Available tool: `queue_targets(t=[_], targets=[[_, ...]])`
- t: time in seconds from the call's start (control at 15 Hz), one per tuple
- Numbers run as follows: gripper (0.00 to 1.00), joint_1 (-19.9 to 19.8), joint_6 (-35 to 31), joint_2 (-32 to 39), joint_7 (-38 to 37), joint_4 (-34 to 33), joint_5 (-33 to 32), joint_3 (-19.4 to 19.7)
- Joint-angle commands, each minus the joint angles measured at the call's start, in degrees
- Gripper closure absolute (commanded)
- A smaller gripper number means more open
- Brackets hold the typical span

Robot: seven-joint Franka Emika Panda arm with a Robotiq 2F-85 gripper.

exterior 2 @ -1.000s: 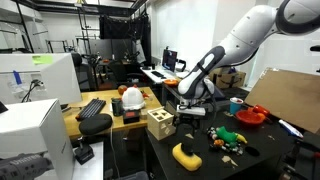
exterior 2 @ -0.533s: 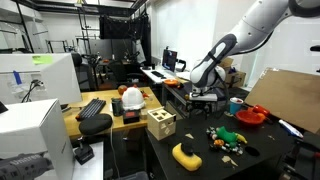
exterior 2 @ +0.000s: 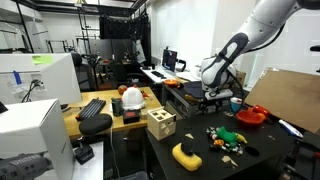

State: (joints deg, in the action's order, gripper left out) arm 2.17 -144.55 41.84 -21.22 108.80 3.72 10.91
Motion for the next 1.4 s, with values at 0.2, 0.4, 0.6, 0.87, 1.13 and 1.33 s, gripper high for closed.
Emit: queue_targets(t=[0.2, 0.4, 0.6, 0.87, 1.13, 1.33], targets=[[0.0, -6.8, -5.9, -6.4, 21.3, 8.7, -2.7, -5.5], [0.0, -12.0, -7.5, -11.0, 32.8, 13.7, -1.5, -9.9], [0.0, -19.4, -6.9, -17.1, 46.0, 19.4, 1.9, -16.1], [0.0, -20.2, -2.3, -16.6, 49.7, 17.8, 5.3, -16.5], [0.0, -20.0, 0.9, -20.0, 51.0, 20.1, 6.4, -16.5], [0.0, -20.0, 0.9, -20.0, 51.0, 20.2, 6.4, -16.6]])
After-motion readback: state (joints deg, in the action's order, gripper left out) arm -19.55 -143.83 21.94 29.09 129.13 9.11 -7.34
